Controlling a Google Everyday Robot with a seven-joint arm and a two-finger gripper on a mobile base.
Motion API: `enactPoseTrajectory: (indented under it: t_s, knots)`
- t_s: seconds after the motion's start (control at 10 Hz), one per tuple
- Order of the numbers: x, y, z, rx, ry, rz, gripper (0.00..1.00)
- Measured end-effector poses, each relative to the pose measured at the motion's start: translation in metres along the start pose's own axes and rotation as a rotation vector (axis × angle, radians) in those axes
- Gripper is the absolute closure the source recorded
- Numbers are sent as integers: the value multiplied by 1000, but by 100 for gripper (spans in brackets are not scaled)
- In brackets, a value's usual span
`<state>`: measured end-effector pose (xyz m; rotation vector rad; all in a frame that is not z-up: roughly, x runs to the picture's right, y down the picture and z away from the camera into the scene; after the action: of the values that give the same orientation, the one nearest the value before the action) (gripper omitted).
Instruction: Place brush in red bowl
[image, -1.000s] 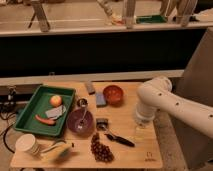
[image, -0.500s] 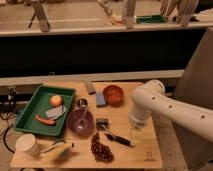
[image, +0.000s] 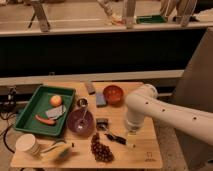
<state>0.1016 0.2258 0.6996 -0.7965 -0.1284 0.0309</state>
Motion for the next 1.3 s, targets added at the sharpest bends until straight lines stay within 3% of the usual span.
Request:
enactPoseTrajectory:
  t_s: [0.8,1.3]
  knots:
    - [-32,5,37,-5,-3,-30,20]
    - [-34,6,53,-1,-12,-53,20]
